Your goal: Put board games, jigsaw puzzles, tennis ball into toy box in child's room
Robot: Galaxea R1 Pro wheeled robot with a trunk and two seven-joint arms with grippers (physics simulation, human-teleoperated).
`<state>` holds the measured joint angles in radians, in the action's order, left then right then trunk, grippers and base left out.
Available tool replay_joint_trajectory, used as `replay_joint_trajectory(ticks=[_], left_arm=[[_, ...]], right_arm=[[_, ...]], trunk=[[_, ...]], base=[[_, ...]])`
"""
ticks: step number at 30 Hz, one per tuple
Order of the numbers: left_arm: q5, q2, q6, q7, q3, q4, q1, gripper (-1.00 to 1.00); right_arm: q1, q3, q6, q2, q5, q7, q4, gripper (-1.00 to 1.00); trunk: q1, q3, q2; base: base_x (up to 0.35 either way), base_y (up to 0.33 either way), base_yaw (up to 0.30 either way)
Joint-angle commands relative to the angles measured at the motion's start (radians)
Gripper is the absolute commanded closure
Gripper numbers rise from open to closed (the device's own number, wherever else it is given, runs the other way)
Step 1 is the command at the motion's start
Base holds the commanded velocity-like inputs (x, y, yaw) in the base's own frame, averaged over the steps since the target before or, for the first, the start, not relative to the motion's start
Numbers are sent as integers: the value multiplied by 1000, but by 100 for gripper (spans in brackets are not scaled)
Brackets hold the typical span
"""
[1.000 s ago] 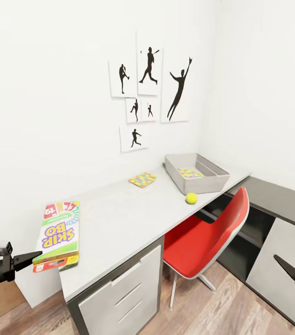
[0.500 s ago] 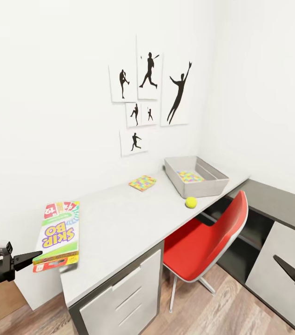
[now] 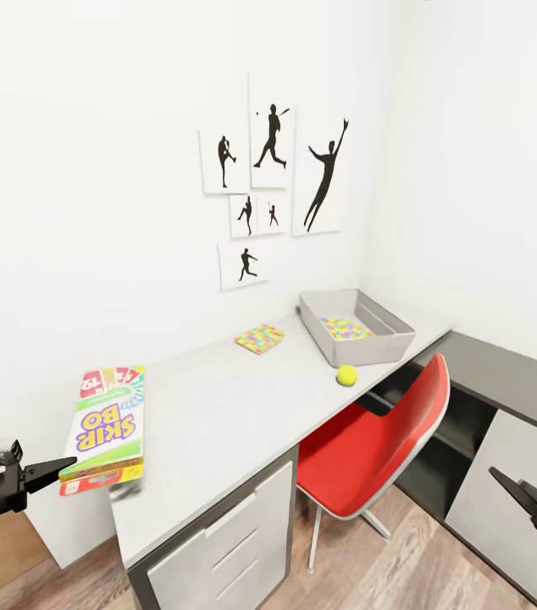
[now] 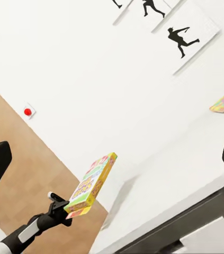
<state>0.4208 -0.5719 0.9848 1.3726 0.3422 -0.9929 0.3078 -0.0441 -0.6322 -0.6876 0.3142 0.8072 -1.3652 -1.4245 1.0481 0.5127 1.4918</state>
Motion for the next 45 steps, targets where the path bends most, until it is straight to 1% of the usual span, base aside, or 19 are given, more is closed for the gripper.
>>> replay_joint_trajectory(ticks=[1, 5, 6, 8, 12, 18, 20, 23, 26, 27, 28, 30, 31, 33, 35, 37, 39, 45], left_arm=[[1, 0, 10, 2, 0, 0, 1, 100], [2, -2, 11, 4, 0, -3, 1, 100], [2, -2, 15, 5, 0, -12, 1, 100], [2, -2, 26, 12, 0, -19, 1, 100], [2, -1, 45, 47, -2, -51, 4, 100], [2, 0, 61, 117, -6, -136, 15, 100], [3, 3, 62, 136, -8, -160, 23, 100], [7, 11, 62, 148, -9, -172, 33, 100], [14, 31, 62, 155, -10, -180, 48, 100], [16, 44, 62, 157, -10, -182, 52, 100], [17, 51, 62, 157, -10, -182, 53, 100], [16, 86, 62, 158, -12, -181, 56, 100], [15, 96, 62, 158, -12, -180, 57, 100], [11, 132, 62, 155, -21, -174, 59, 100], [10, 151, 62, 154, -38, -179, 60, 100], [12, 159, 62, 154, -59, -181, 61, 100], [13, 160, 62, 154, -69, -182, 62, 100], [14, 159, 62, 155, -78, -183, 61, 100]], right_arm=[[0, 0, -10, 0, 4, 9, -1, -100], [0, 0, -17, 0, 1, 50, -1, -100], [0, 0, -20, 0, 1, 77, -2, -100], [0, 0, -22, 1, 1, 101, -3, -100], [0, 0, -25, 2, 1, 132, -5, -100], [0, -1, -39, 2, 1, 179, -11, -100], [0, -7, -44, 2, 1, 193, -13, -100], [0, -17, -46, 1, 0, 201, -13, -100], [0, -27, -49, 1, -1, 206, -12, -100], [0, -29, -49, 1, -1, 207, -10, -100], [0, -30, -50, 1, -1, 207, -9, -100], [0, -32, -53, 1, 0, 208, -6, -100], [0, -32, -55, 1, 0, 208, -5, -100], [0, -33, -64, 1, 1, 207, -3, -100], [0, -34, -67, 0, 1, 205, -3, -100], [0, -35, -68, 0, 2, 202, -2, -100], [0, -35, -68, 0, 3, 201, -2, -100], [0, -36, -68, 0, 7, 197, -2, -100]], trunk=[[-4, -2, -7], [-19, -15, -35], [-23, -18, -42], [-31, -24, -56], [-46, -37, -84], [-69, -56, -126], [-77, -62, -140], [-88, -71, -161], [-100, -81, -182], [-104, -84, -189], [-107, -87, -196], [-115, -93, -210], [-119, -96, -217], [-127, -103, -231], [-134, -109, -245], [-142, -115, -259], [-150, -121, -273], [-173, -140, -315]], base=[[0, 0, 0], [0, 0, 0], [0, 0, 0], [0, 0, 0], [0, 0, 0], [0, 0, 0], [0, 0, 0], [0, 0, 0], [0, 0, 0], [0, 0, 0], [0, 0, 0], [0, 0, 0], [0, 0, 0], [0, 0, 0], [0, 0, 0], [0, 0, 0], [0, 0, 0], [0, 0, 0]])
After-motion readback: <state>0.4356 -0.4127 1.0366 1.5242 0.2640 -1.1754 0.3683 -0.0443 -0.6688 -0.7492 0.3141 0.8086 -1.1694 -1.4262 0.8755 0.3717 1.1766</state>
